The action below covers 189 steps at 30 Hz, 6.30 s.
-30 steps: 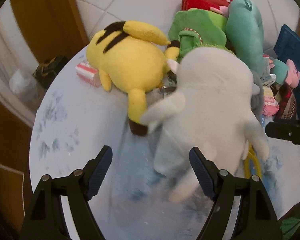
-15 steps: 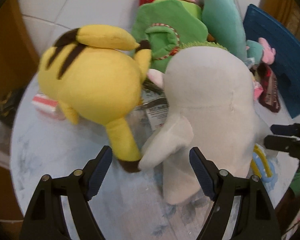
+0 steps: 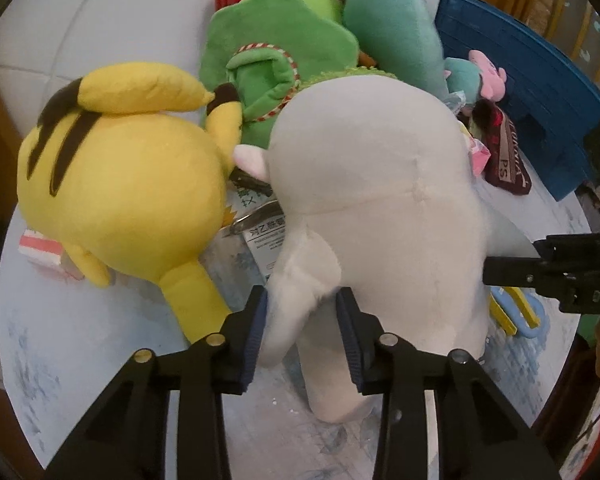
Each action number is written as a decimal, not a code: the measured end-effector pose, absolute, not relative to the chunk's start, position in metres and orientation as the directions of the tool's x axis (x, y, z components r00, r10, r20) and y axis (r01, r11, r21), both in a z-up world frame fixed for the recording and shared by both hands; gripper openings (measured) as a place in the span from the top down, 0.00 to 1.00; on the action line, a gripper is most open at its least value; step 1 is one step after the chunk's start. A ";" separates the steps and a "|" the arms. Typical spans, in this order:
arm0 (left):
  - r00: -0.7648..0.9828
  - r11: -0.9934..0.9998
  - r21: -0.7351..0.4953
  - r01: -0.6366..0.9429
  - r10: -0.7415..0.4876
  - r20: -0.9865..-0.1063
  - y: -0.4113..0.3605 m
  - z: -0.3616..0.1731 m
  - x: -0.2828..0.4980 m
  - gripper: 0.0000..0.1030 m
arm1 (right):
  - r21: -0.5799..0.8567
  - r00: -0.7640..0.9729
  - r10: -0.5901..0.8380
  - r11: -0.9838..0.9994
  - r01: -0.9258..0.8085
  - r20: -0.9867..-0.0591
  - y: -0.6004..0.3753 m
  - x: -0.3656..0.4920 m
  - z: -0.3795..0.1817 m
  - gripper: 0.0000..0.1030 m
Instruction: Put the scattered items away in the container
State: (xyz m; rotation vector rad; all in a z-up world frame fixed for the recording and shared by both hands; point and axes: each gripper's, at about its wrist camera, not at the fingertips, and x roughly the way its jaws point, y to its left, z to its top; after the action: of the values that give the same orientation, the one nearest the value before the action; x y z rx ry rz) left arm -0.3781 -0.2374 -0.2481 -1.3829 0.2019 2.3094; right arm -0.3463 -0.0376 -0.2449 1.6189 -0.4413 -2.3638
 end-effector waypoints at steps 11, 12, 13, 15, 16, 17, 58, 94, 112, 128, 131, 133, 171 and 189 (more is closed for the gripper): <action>-0.374 -0.894 -0.152 -0.422 0.324 -0.869 -0.244 -0.260 -0.389 0.63 | 0.374 -0.377 -0.361 -0.927 0.041 -0.853 -0.045 -0.348 -0.247 0.66; -0.378 -0.893 -0.149 -0.424 0.324 -0.867 -0.244 -0.260 -0.389 0.63 | 0.366 -0.379 -0.354 -0.930 0.043 -0.855 -0.047 -0.348 -0.246 0.66; -0.385 -0.893 -0.146 -0.425 0.325 -0.864 -0.243 -0.261 -0.388 0.63 | 0.360 -0.381 -0.349 -0.932 0.045 -0.856 -0.048 -0.348 -0.246 0.66; -0.404 -0.902 -0.151 -0.404 0.324 -0.856 -0.242 -0.262 -0.385 0.66 | 0.361 -0.383 -0.348 -0.932 0.039 -0.856 -0.048 -0.348 -0.247 0.68; -0.414 -0.908 -0.157 -0.388 0.324 -0.850 -0.242 -0.261 -0.382 0.74 | 0.362 -0.384 -0.347 -0.932 0.036 -0.855 -0.048 -0.347 -0.248 0.69; -0.431 -0.915 -0.155 -0.373 0.319 -0.844 -0.241 -0.258 -0.376 0.79 | 0.353 -0.389 -0.338 -0.935 0.033 -0.857 -0.051 -0.347 -0.247 0.70; -0.320 -0.830 -0.222 -0.511 0.423 -0.848 -0.227 -0.254 -0.373 0.49 | 0.333 -0.384 -0.326 -0.942 0.051 -0.864 -0.028 -0.338 -0.248 0.65; -0.537 -0.924 -0.041 -0.379 0.256 -0.804 -0.197 -0.180 -0.336 0.85 | 0.313 -0.557 -0.321 -0.943 0.113 -0.766 -0.023 -0.323 -0.174 0.80; -0.468 -0.979 -0.093 -0.179 0.168 -0.867 -0.203 -0.248 -0.288 0.13 | 0.383 -0.493 -0.393 -0.915 0.127 -0.776 0.024 -0.295 -0.220 0.11; -0.503 -0.978 -0.209 -0.007 0.184 -0.844 -0.152 -0.306 -0.282 0.10 | 0.411 -0.352 -0.524 -0.842 0.349 -0.776 0.018 -0.335 -0.266 0.11; -0.486 -0.970 -0.245 0.009 0.210 -0.848 -0.157 -0.313 -0.297 0.04 | 0.501 -0.317 -0.591 -0.803 0.324 -0.742 0.015 -0.347 -0.276 0.25; -0.480 -0.968 -0.251 -0.020 0.230 -0.847 -0.157 -0.314 -0.304 0.04 | 0.489 -0.314 -0.583 -0.807 0.332 -0.749 0.012 -0.350 -0.274 0.26; -0.471 -0.982 -0.142 -0.128 0.186 -0.862 -0.184 -0.249 -0.300 0.28 | 0.646 -0.340 -0.674 -0.734 0.210 -0.656 0.008 -0.333 -0.275 0.27; -0.462 -0.988 -0.140 -0.073 0.158 -0.873 -0.190 -0.302 -0.326 0.00 | 0.528 -0.345 -0.601 -0.799 0.289 -0.721 -0.044 -0.382 -0.285 0.09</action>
State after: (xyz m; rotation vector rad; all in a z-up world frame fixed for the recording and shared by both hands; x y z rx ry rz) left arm -0.3260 -0.1897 -0.3016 -1.5495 -0.1244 2.5737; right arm -0.3818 -0.0445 -0.2850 1.3465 -0.4190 -2.1623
